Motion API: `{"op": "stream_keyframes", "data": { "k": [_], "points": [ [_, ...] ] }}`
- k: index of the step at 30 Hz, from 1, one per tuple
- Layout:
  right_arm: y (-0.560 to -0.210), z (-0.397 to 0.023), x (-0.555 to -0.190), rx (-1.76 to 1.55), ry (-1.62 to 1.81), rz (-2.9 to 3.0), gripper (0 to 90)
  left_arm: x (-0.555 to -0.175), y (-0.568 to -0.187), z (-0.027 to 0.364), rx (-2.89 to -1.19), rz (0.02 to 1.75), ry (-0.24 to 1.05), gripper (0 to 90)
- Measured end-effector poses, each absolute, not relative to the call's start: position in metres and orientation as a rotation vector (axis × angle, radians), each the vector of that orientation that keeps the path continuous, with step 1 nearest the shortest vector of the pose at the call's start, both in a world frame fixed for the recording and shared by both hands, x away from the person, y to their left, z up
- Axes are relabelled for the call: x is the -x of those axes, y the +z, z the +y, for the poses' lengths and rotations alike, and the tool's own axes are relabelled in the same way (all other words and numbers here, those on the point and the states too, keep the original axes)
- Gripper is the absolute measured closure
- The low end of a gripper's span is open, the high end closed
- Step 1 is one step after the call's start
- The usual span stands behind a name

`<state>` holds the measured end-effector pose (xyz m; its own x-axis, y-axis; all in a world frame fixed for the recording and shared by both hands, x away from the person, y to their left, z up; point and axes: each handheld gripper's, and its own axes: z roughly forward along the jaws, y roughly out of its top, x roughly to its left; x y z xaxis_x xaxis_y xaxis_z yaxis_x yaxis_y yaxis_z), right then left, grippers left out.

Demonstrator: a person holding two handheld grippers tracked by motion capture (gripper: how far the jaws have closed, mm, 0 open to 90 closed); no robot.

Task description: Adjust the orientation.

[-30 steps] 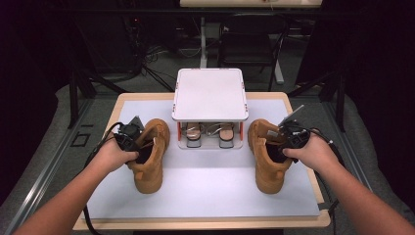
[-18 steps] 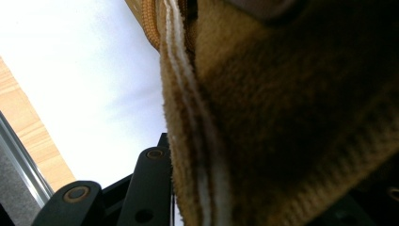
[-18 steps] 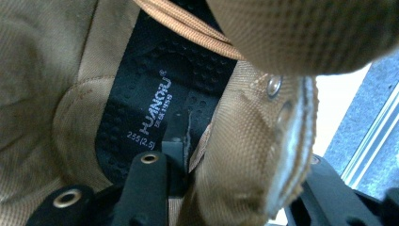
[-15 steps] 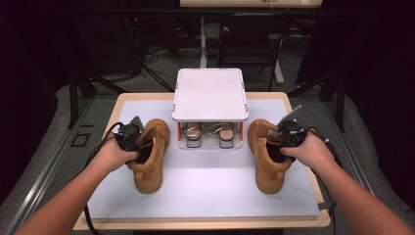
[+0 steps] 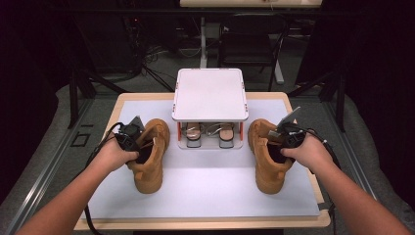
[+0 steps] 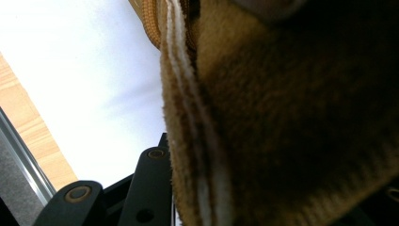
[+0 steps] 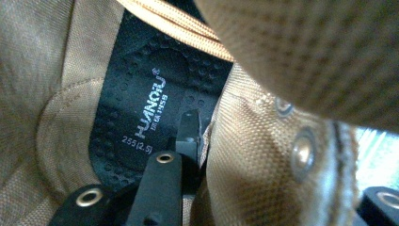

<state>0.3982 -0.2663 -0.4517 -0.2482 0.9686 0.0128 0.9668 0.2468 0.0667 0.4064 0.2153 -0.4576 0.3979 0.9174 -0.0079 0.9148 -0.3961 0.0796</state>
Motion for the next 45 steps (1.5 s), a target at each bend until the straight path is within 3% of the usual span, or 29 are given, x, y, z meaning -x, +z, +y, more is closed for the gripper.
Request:
{"op": "stream_keyframes", "data": {
  "k": [11, 26, 45],
  "points": [
    [-0.4524, -0.2640, -0.3985, -1.909, 0.086, 2.457, 78.0, -0.4060, -0.4585, 0.2158, -2.541, 1.704, 0.052, 71.5],
    [-0.4525, -0.2639, -0.3979, -1.939, 0.114, 2.431, 84.1, -0.4064, -0.4593, 0.2174, -2.498, 1.734, 0.055, 83.3],
    [-0.4524, -0.2675, -0.3976, -1.977, 0.147, 2.410, 85.1, -0.4079, -0.4588, 0.2208, -2.437, 1.798, 0.019, 84.8]
  ]
}}
